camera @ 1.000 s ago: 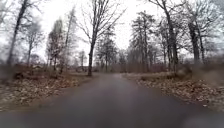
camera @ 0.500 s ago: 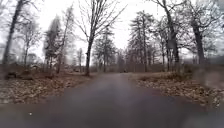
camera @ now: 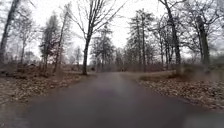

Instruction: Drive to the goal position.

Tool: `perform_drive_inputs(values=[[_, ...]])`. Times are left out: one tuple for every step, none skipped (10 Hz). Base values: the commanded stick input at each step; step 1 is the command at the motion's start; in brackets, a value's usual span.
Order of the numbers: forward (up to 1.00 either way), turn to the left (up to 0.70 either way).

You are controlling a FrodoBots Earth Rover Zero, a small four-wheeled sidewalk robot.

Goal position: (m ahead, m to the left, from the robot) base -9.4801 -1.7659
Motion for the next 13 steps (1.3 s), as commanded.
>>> perform_drive_inputs(values=[[1.0, 0.0], [1.0, 0.0], [1.0, 0.0], [1.0, 0.0], [1.0, 0.0], [1.0, 0.0], [1.0, 0.0], [1.0, 0.0], [1.0, 0.0], [1.0, 0.0], [1.0, 0.0], [1.0, 0.0], [1.0, 0.0]])
